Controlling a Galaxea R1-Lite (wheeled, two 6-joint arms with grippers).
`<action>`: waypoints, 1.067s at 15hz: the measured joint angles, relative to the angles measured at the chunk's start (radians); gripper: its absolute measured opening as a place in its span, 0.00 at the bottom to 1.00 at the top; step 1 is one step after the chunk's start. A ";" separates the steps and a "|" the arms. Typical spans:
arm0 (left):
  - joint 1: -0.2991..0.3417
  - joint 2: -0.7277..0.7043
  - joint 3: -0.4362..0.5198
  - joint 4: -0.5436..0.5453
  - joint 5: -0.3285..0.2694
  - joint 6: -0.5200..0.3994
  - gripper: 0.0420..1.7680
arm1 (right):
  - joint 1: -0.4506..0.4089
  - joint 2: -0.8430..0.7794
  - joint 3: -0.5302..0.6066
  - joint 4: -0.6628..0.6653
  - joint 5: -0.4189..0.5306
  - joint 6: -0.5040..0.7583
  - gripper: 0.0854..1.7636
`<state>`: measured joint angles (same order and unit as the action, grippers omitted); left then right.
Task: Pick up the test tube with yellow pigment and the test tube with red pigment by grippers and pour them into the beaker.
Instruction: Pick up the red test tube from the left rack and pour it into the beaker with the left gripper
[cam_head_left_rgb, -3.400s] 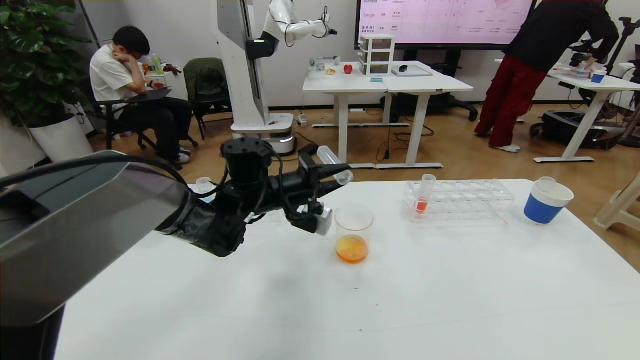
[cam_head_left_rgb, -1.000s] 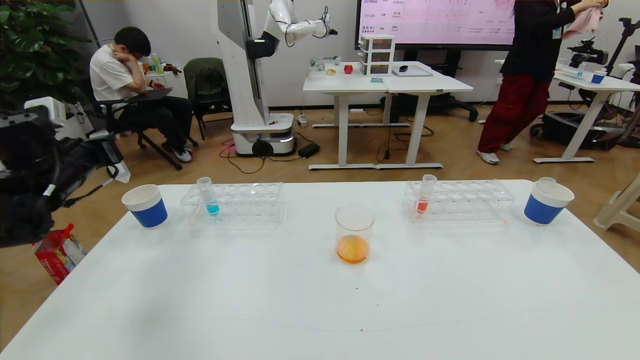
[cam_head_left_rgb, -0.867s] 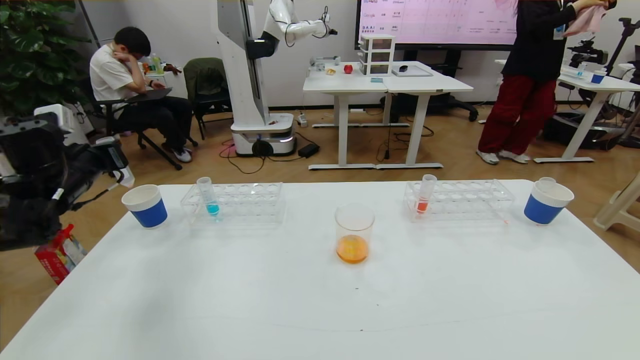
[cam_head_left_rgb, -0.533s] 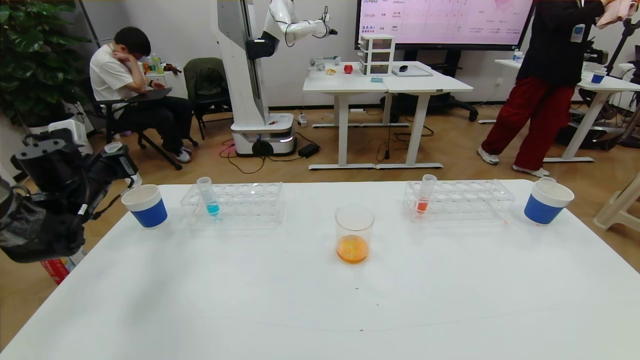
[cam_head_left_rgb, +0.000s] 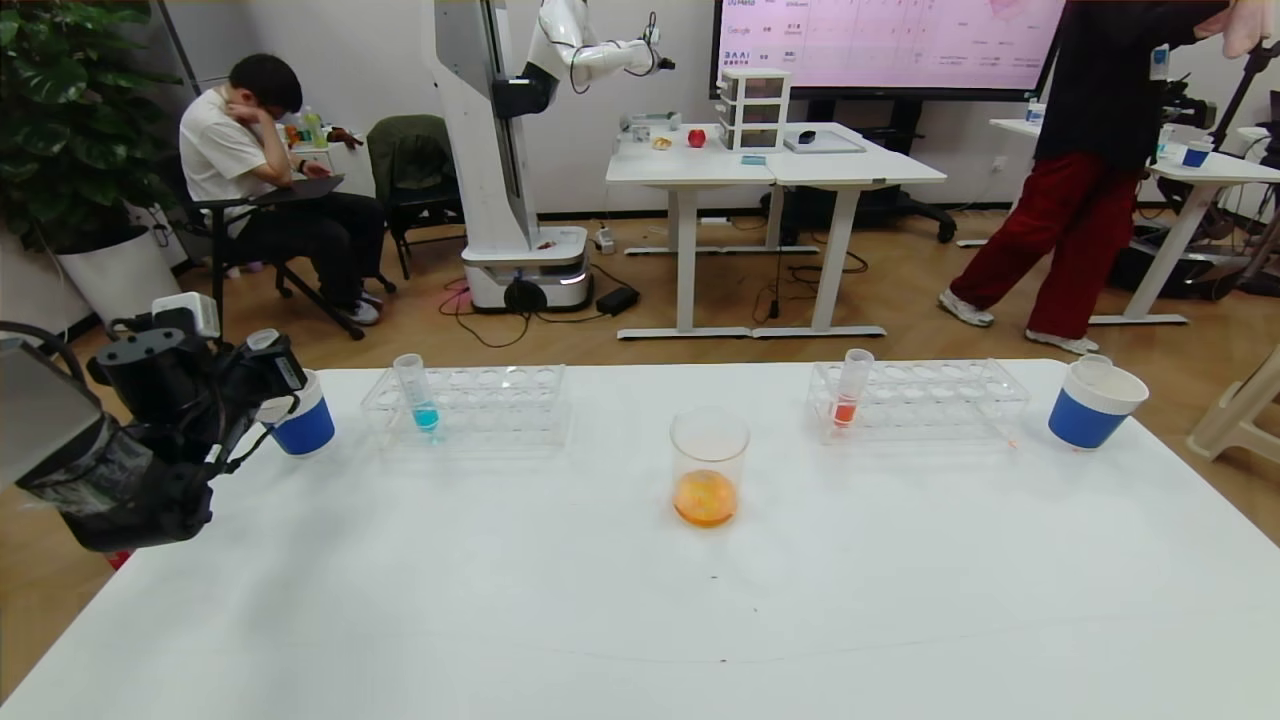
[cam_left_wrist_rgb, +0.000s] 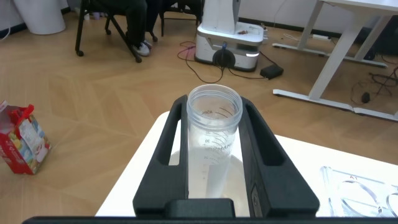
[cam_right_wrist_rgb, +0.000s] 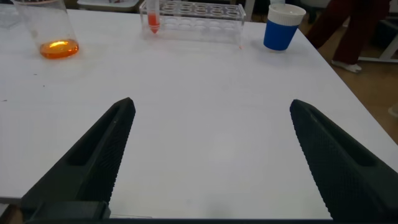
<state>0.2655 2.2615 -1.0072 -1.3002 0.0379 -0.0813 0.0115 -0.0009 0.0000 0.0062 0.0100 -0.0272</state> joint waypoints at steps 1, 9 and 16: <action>-0.001 0.001 0.004 -0.001 0.000 0.000 0.27 | 0.000 0.000 0.000 0.000 0.000 0.000 0.98; -0.011 -0.032 0.022 0.004 -0.001 -0.002 0.99 | 0.000 0.000 0.000 0.000 0.000 0.000 0.98; -0.279 -0.216 -0.003 0.163 0.021 0.001 0.99 | 0.000 0.000 0.000 0.000 0.000 0.000 0.98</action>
<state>-0.0134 2.0451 -1.0106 -1.1377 0.0589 -0.0806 0.0115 -0.0009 0.0000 0.0057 0.0104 -0.0272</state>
